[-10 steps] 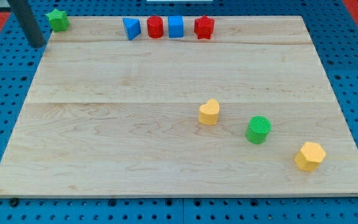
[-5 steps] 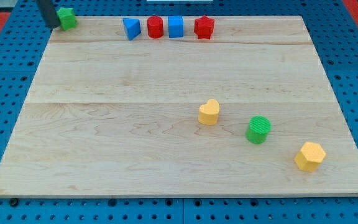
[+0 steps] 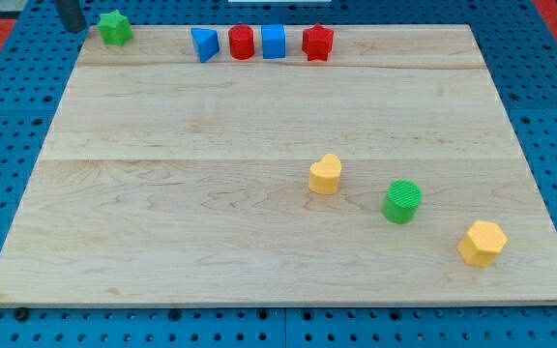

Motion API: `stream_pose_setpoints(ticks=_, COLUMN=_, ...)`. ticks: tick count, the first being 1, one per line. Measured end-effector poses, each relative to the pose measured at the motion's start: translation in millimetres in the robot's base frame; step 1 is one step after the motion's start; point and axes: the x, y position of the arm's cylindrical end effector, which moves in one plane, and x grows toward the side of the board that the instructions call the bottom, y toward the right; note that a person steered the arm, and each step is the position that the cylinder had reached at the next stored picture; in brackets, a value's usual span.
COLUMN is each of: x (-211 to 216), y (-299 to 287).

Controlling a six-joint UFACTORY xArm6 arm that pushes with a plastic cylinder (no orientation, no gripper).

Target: Push green star closer to the blue triangle

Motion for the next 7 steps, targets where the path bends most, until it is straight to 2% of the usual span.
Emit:
stream_pose_setpoints(ticks=2, x=-1.4, y=14.0)
stream_pose_setpoints(ticks=4, x=-0.7, y=129.1)
stream_pose_setpoints(ticks=5, x=1.2, y=109.2)
stream_pose_setpoints(ticks=7, x=34.9, y=103.0)
